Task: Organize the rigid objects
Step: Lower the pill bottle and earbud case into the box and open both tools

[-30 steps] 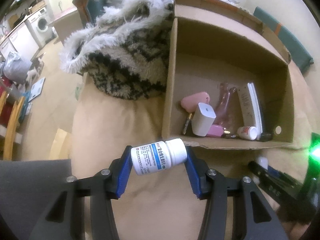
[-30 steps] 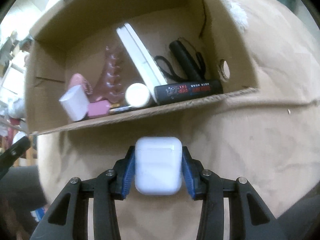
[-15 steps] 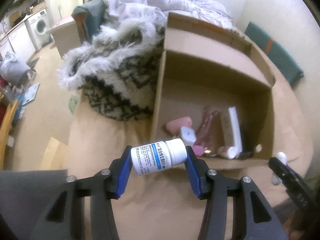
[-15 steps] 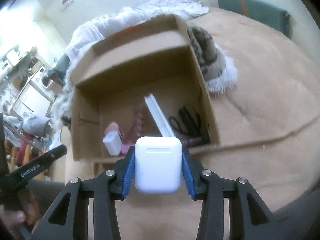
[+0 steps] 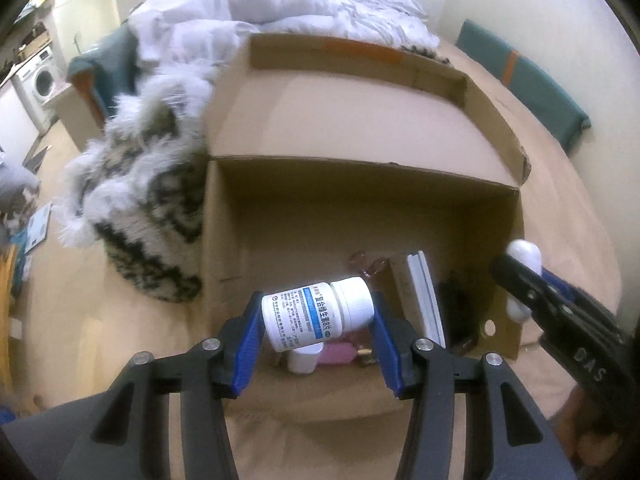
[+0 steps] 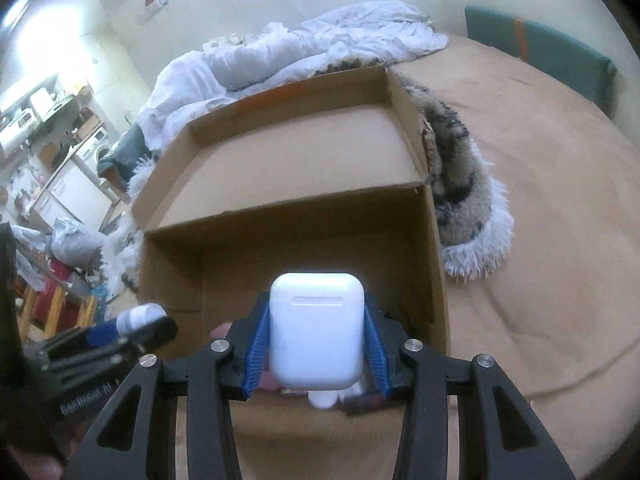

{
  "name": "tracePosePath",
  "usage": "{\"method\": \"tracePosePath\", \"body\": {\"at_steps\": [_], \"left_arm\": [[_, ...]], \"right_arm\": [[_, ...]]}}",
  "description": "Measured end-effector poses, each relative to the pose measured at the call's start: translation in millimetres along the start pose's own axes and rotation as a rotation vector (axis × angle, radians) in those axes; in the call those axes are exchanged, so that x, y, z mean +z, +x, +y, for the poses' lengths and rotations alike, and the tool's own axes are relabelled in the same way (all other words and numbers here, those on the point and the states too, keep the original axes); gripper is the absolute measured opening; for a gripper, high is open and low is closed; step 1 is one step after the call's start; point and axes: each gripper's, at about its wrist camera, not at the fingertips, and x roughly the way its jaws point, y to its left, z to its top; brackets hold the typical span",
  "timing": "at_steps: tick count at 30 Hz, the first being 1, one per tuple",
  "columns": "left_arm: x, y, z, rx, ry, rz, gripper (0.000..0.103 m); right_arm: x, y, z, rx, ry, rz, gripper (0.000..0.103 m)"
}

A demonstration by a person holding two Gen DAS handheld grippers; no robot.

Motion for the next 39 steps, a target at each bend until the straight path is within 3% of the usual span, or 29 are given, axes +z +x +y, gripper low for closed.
{"method": "tracePosePath", "body": {"at_steps": [7,15,18,25,28,30,32,36,38,39], "left_arm": [[-7,52,-11,-0.009,0.044,0.088,0.047],[-21,80,-17,0.029,0.104,0.125,0.047],[-23,83,-18,0.068,0.107,0.128,0.047],[-25,85,-14,0.071,0.087,0.123,0.047],[-27,77,-17,0.033,0.088,0.109,0.06],[-27,69,-13,0.03,0.075,0.089,0.066],[-28,62,-12,0.026,0.065,0.079,0.069],[-33,41,-6,0.016,0.07,0.063,0.069],[-38,27,-5,-0.02,0.084,0.05,0.069],[-42,19,-3,-0.028,0.096,0.034,0.069]], "right_arm": [[-9,43,-9,-0.003,0.002,0.102,0.045],[-26,78,-13,-0.056,0.001,0.242,0.045],[-28,83,-14,-0.051,0.015,0.261,0.045],[-27,81,-17,-0.036,0.027,0.261,0.045],[-24,72,-20,-0.024,0.034,0.235,0.046],[-20,65,-21,-0.006,0.044,0.209,0.053],[-18,57,-21,0.011,0.054,0.181,0.073],[-16,37,-23,0.024,0.07,0.128,0.083],[-18,26,-25,0.035,0.088,0.114,0.101],[-19,21,-26,0.038,0.094,0.109,0.103]]}}
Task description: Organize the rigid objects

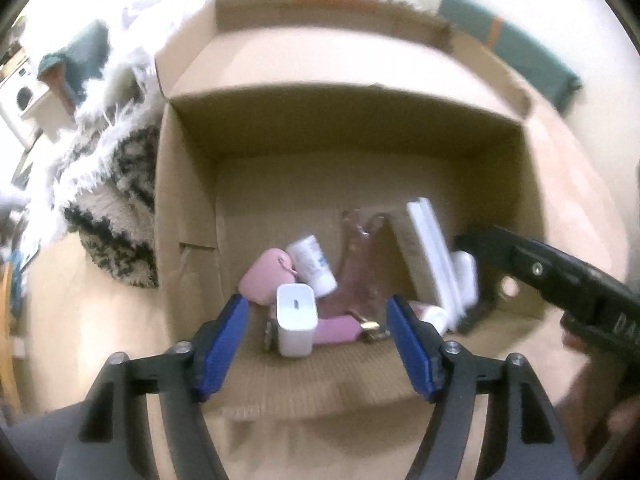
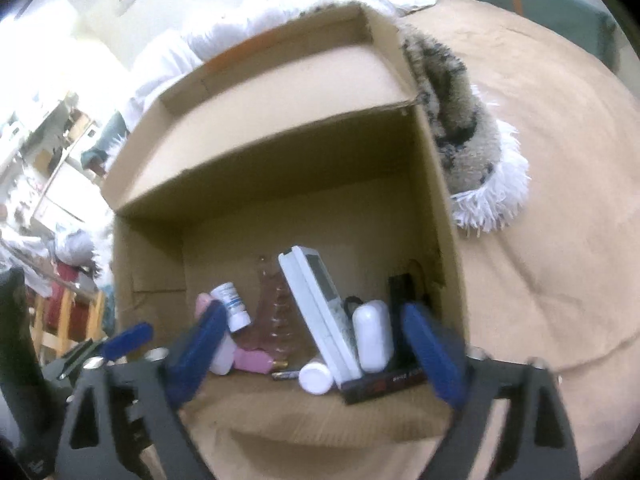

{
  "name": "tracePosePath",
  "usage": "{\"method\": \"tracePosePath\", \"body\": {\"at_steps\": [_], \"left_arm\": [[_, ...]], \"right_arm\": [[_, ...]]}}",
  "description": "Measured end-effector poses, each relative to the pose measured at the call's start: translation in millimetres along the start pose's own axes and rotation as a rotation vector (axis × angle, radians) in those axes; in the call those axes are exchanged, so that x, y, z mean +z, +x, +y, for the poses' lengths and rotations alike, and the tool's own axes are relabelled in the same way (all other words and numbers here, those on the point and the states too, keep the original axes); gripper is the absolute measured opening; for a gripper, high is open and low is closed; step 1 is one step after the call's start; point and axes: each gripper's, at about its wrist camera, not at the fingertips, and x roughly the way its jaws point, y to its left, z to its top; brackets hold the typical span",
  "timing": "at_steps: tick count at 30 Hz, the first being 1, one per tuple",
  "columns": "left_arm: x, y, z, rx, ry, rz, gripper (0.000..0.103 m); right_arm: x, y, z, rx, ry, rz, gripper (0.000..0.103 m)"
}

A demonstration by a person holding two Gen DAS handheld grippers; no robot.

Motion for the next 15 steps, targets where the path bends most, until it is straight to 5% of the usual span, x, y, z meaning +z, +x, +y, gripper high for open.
{"method": "tracePosePath", "body": {"at_steps": [5,9,15], "left_arm": [[-21,-23,8,0.024,-0.019,-0.018,0.069],[-36,-35,15,0.042,-0.01,-0.012,0.069],[-55,-64,28,0.089,-0.024,-0.113,0.069]], "right_arm": [[-17,-20,7,-0.019,-0.031,-0.03,0.103],[-40,-19,10,-0.014,-0.016,0.025,0.103],[-66,-46,21,-0.023,-0.064,-0.025,0.103]]}}
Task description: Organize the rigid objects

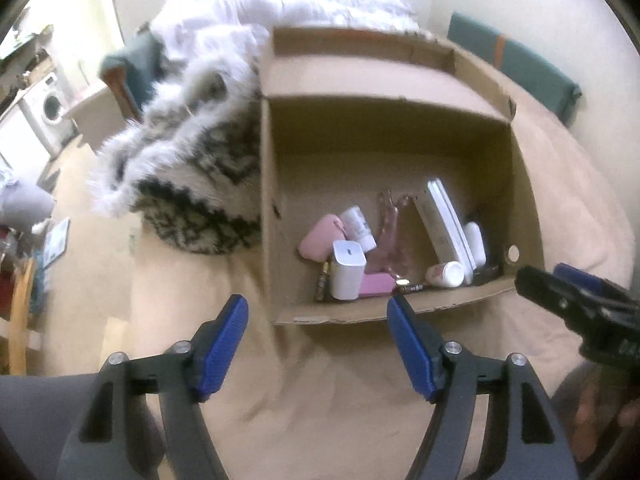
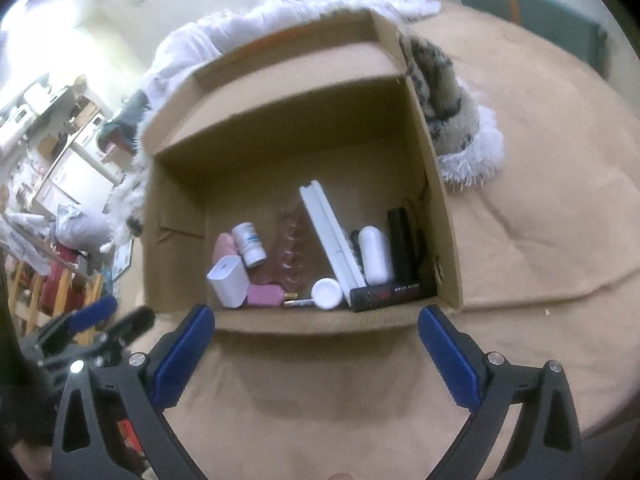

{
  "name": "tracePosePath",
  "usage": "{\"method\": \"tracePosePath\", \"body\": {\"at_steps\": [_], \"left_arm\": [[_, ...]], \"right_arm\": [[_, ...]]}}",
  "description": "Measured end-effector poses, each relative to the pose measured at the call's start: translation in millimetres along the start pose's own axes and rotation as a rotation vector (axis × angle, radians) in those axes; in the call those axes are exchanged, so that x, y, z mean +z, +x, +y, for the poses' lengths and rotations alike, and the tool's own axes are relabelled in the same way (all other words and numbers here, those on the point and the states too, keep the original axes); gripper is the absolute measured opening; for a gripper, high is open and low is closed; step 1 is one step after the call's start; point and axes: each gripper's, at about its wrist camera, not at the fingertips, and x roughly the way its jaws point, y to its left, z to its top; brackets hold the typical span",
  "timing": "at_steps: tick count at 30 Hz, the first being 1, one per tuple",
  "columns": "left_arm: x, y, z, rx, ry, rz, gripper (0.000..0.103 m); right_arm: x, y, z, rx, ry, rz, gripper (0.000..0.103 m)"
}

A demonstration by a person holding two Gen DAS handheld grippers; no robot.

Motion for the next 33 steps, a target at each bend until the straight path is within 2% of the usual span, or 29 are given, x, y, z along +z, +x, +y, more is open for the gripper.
{"method": "tracePosePath", "body": {"at_steps": [5,9,12,14,20,24,33], "left_arm": [[-6,-35,13,0.0,-0.031,-0.143,0.072],[-13,-61,15,0.016,-0.038,-0.257,0.094],[-17,-73,16,0.014,-0.05,-0.306,0.101],[-19,-77,17,0.026,-0.054,-0.323,0.101],[-18,-73,15,0.117,-0.055,-0.334,0.101],[-18,-68,15,0.111,-0.058,-0.318,0.101],[-19,-65,16,0.084,-0.06,-0.305,0.101]], "right_arm": [[-14,-35,16,-0.004,-0.074,-0.127,0.103],[-24,-59,25,-0.008,-0.116,-0.235,0.103],[-29,-73,28,-0.013,-0.123,-0.318,0.103],[-32,-78,27,-0.018,-0.115,-0.355,0.103],[-26,-65,26,-0.01,-0.097,-0.323,0.103],[-24,-55,27,-0.006,-0.096,-0.297,0.103],[-25,-55,27,-0.002,-0.097,-0.299,0.103]]}}
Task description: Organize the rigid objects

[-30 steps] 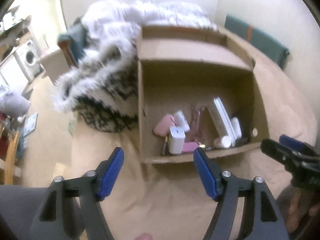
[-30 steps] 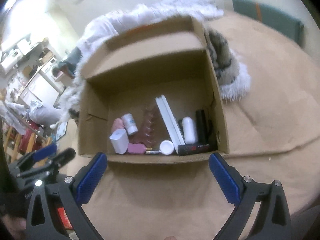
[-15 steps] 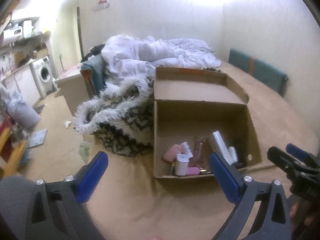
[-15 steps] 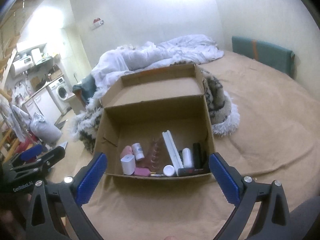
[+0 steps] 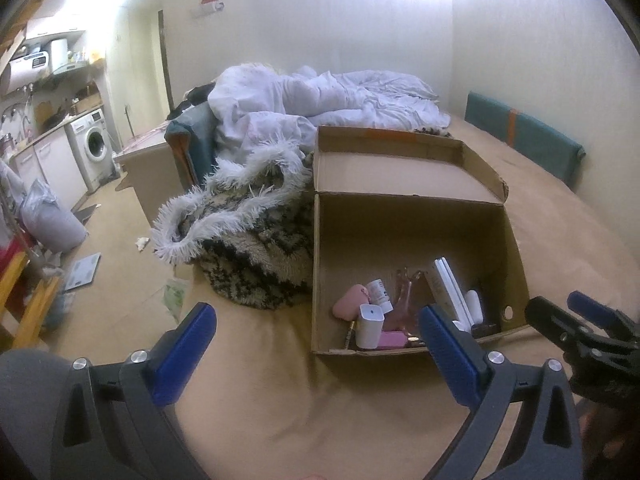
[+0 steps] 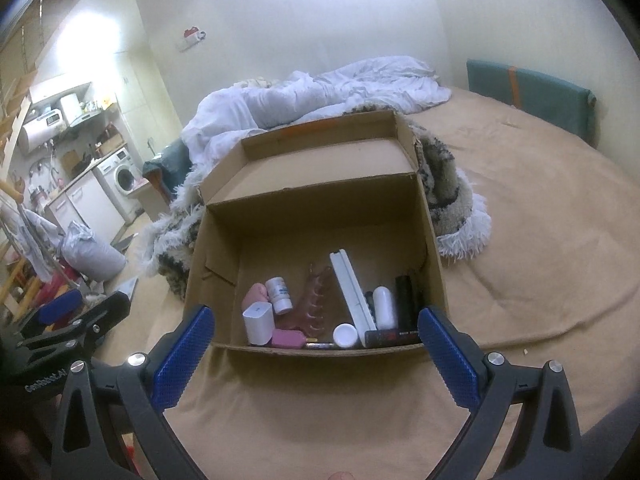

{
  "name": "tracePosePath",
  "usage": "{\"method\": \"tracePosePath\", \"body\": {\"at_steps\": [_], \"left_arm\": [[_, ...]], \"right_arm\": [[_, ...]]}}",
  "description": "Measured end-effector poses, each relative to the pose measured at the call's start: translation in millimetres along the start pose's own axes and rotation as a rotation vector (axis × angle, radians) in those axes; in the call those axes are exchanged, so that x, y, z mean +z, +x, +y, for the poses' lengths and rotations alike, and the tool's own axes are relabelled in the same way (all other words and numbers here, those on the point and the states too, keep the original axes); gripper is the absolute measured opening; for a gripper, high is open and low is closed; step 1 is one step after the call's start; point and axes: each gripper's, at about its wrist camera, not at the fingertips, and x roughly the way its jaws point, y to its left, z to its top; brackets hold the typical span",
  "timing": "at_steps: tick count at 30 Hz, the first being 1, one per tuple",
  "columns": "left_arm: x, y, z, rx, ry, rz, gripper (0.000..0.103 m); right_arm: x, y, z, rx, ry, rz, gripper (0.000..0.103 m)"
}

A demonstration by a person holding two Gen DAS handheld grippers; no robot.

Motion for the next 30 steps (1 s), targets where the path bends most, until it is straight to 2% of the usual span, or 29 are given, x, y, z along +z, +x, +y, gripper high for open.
{"method": "tracePosePath", "body": {"at_steps": [30], "left_arm": [[-1.7,-0.4,3.1,0.01,-0.014,0.004,0.101]], "right_arm": [[1.5,2.4,-2.7,-0.012,-0.012,0.003,0.103]]}}
